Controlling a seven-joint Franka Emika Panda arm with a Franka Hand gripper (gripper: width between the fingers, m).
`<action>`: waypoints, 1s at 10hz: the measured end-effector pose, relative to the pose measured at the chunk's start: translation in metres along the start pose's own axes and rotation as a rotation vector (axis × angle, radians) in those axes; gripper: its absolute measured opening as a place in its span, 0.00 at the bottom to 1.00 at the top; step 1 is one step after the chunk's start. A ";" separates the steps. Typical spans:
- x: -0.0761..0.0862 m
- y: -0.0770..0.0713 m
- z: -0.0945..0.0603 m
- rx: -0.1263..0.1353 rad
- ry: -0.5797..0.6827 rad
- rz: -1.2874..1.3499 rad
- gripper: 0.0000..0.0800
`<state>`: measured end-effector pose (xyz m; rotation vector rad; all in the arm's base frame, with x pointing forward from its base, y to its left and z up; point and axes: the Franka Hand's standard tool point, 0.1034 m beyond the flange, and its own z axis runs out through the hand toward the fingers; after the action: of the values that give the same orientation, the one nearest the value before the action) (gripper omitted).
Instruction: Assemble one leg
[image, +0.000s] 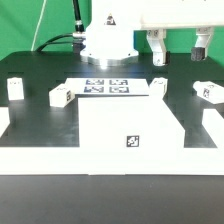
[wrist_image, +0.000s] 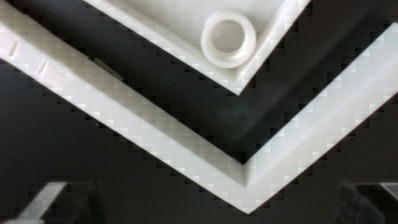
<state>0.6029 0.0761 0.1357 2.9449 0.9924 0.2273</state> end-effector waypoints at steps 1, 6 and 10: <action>0.000 0.000 0.000 0.000 0.000 0.000 0.81; 0.000 0.000 0.000 0.001 0.000 0.000 0.81; -0.030 -0.009 0.016 0.023 -0.030 -0.240 0.81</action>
Offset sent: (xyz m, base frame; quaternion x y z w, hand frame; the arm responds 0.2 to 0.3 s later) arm 0.0000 0.0000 0.0000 0.0000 0.0000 0.0000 1.0000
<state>0.5767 0.0654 0.1150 2.8035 1.3377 0.1646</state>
